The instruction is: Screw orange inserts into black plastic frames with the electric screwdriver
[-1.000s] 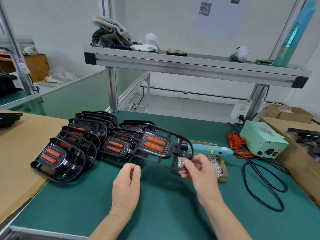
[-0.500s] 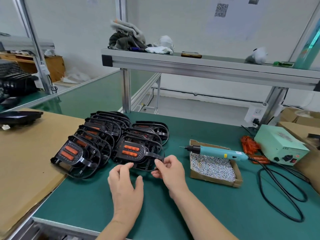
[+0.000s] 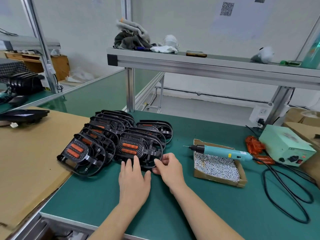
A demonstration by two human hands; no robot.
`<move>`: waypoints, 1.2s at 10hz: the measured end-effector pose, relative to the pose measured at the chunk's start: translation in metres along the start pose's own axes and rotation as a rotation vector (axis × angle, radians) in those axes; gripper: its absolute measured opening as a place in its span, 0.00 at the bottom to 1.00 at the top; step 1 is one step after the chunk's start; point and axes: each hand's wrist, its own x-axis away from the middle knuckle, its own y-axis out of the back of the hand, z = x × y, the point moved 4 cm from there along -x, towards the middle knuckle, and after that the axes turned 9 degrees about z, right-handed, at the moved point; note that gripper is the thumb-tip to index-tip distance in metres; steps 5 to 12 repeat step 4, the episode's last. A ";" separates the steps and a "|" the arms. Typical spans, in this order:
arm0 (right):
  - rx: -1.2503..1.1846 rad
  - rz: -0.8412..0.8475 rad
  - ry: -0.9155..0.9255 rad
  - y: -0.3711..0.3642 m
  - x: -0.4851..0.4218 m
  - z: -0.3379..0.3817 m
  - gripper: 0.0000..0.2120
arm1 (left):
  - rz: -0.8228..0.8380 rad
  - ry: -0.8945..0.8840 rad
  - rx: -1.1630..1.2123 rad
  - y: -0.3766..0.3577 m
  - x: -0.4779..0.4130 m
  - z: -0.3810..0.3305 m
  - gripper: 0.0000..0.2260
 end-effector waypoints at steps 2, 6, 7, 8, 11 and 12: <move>0.014 0.019 -0.011 0.013 0.009 -0.005 0.12 | -0.043 -0.011 0.096 0.000 0.003 0.004 0.28; 0.212 0.055 0.028 0.036 0.040 -0.009 0.09 | -0.160 -0.070 0.087 0.006 0.009 -0.001 0.26; 0.212 0.055 0.028 0.036 0.040 -0.009 0.09 | -0.160 -0.070 0.087 0.006 0.009 -0.001 0.26; 0.212 0.055 0.028 0.036 0.040 -0.009 0.09 | -0.160 -0.070 0.087 0.006 0.009 -0.001 0.26; 0.212 0.055 0.028 0.036 0.040 -0.009 0.09 | -0.160 -0.070 0.087 0.006 0.009 -0.001 0.26; 0.212 0.055 0.028 0.036 0.040 -0.009 0.09 | -0.160 -0.070 0.087 0.006 0.009 -0.001 0.26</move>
